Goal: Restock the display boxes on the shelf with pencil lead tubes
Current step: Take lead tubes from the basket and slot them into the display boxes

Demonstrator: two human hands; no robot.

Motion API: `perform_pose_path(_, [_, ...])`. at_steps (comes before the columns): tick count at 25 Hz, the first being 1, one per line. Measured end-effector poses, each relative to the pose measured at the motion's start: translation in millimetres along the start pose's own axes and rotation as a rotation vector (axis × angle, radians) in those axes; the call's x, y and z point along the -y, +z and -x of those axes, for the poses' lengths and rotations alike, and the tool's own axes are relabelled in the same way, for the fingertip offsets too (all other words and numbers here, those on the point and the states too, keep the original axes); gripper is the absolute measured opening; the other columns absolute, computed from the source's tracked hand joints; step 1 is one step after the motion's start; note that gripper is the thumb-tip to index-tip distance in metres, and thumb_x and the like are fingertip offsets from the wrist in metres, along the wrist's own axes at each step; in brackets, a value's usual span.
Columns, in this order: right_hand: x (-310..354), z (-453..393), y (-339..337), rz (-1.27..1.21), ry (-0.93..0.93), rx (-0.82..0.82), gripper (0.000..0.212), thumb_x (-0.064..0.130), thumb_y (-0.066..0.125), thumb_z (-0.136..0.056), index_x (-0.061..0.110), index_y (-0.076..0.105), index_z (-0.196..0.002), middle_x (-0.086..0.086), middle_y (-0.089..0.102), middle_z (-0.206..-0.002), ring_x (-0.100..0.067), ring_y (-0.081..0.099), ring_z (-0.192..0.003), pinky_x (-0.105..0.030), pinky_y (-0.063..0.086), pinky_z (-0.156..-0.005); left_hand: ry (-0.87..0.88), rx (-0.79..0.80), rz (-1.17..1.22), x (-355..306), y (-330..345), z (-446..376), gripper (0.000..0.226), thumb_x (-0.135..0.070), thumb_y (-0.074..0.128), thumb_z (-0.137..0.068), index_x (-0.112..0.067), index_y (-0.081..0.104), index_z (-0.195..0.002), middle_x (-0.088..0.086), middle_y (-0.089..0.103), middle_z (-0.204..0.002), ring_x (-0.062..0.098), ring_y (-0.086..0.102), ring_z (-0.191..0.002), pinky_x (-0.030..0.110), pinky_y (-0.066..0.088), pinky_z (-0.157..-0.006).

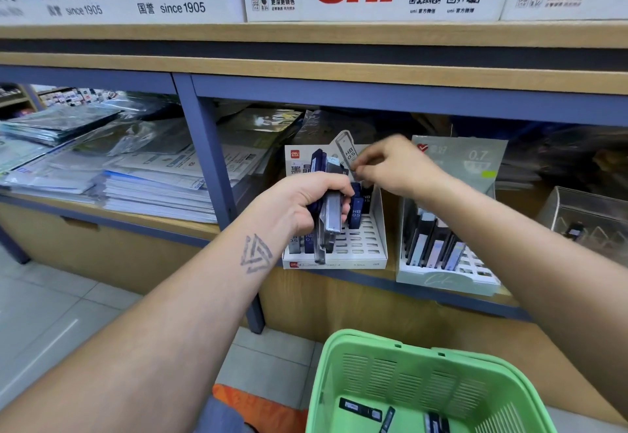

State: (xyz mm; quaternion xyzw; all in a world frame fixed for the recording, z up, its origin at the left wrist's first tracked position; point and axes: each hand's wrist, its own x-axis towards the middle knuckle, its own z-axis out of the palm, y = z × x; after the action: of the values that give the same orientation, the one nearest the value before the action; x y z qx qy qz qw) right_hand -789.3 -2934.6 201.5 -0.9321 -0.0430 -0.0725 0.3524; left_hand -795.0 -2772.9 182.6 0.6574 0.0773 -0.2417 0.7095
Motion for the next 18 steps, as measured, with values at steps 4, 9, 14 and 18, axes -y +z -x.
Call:
perform_pose_path(4, [-6.9,59.7,-5.8,-0.684,0.118,0.191,0.037,-0.005,0.069,-0.086,0.009,0.061,-0.118,-0.021,0.073,-0.102,-0.028,0.074,-0.089,-0.04,0.061,-0.08,-0.016,0.015,-0.013,9.8,16.1,3.9,0.012,0.0,0.065,-0.084,-0.007,0.064,-0.074,0.009,0.062,-0.059,0.017,0.058,-0.05,0.023,0.051,-0.045])
perform_pose_path(9, [-15.4,69.9,7.4,-0.491,0.113,0.131,0.061,0.016,0.09,-0.074,0.012,0.055,-0.124,-0.012,0.065,-0.099,-0.016,0.07,-0.073,-0.039,0.064,-0.073,0.029,-0.018,0.036,22.4,31.0,0.6,0.02,0.003,0.073,-0.077,-0.003,0.073,-0.096,0.023,0.074,-0.088,0.038,0.073,-0.076,0.053,0.061,-0.072])
perform_pose_path(14, [-21.2,67.2,4.8,-0.669,0.213,0.147,0.054,-0.008,0.082,-0.076,0.005,0.055,-0.122,-0.017,0.074,-0.092,-0.017,0.074,-0.067,-0.022,0.055,-0.054,0.035,0.028,0.05,26.1,33.4,-0.7,0.034,-0.007,0.086,-0.074,0.0,0.074,-0.104,0.022,0.075,-0.097,0.038,0.074,-0.088,0.054,0.06,-0.081])
perform_pose_path(18, [-26.3,65.7,-3.0,-0.846,0.252,0.193,0.036,-0.016,0.07,-0.083,-0.004,0.06,-0.116,-0.016,0.072,-0.073,-0.031,0.074,-0.073,-0.031,0.062,-0.059,0.023,0.105,0.132,24.7,32.6,2.5,0.023,-0.018,0.084,-0.076,-0.005,0.072,-0.091,0.014,0.071,-0.079,0.021,0.065,-0.054,0.027,0.055,-0.049])
